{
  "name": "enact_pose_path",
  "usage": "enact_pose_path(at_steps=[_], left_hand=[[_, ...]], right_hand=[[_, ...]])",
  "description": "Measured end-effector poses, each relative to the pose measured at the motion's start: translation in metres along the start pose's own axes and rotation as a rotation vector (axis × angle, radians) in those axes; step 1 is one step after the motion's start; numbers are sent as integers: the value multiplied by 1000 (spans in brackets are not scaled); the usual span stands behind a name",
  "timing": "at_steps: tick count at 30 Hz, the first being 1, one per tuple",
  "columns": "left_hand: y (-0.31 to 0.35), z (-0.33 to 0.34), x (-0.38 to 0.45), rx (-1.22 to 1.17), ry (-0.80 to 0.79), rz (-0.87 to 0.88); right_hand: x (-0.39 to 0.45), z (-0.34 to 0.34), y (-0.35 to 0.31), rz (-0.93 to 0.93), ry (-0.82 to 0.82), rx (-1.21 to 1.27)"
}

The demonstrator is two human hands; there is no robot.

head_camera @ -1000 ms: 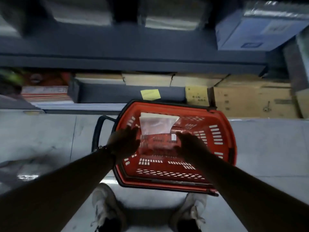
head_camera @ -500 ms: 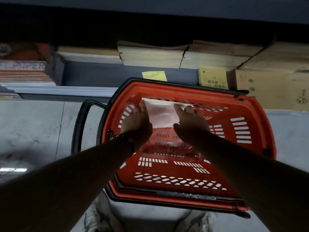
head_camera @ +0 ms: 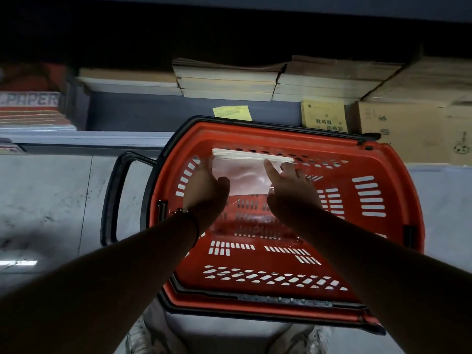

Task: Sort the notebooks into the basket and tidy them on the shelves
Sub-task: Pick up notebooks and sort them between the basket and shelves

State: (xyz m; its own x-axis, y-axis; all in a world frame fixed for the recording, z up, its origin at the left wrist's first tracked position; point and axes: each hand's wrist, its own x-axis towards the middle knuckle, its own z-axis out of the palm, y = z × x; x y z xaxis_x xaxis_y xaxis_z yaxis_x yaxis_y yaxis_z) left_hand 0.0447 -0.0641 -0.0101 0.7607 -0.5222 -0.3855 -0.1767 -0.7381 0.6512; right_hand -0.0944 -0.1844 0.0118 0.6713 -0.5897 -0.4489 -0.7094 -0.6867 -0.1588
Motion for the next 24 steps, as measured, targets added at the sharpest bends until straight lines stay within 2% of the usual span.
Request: enact_pose_path(at_steps=[2, 4, 7, 9, 11, 15, 18, 22, 24], left_hand=[[2, -2, 6, -6, 33, -58], [-1, -1, 11, 30, -34, -79], [-7, 1, 12, 100, -179, 38], [-11, 1, 13, 162, -221, 123], [-14, 1, 13, 141, -241, 112], [-11, -6, -2, -37, -257, 14], [-5, -20, -23, -356, -239, -114], [10, -51, -50, -640, -275, -187], [22, -69, -55, -721, -270, -217]], right_hand=[[-2, 1, 1, -20, 21, -7], [-2, 1, 3, -32, 36, -12], [-2, 1, 5, -32, 30, -1], [-3, 2, 6, -37, 22, 2], [-4, 2, 8, -56, 22, 13], [-16, 4, 11, 3, 12, 163], [-32, 12, 11, 78, 13, 389], [-43, 12, 16, 369, -24, 880], [-48, 3, 15, 432, -86, 1002]])
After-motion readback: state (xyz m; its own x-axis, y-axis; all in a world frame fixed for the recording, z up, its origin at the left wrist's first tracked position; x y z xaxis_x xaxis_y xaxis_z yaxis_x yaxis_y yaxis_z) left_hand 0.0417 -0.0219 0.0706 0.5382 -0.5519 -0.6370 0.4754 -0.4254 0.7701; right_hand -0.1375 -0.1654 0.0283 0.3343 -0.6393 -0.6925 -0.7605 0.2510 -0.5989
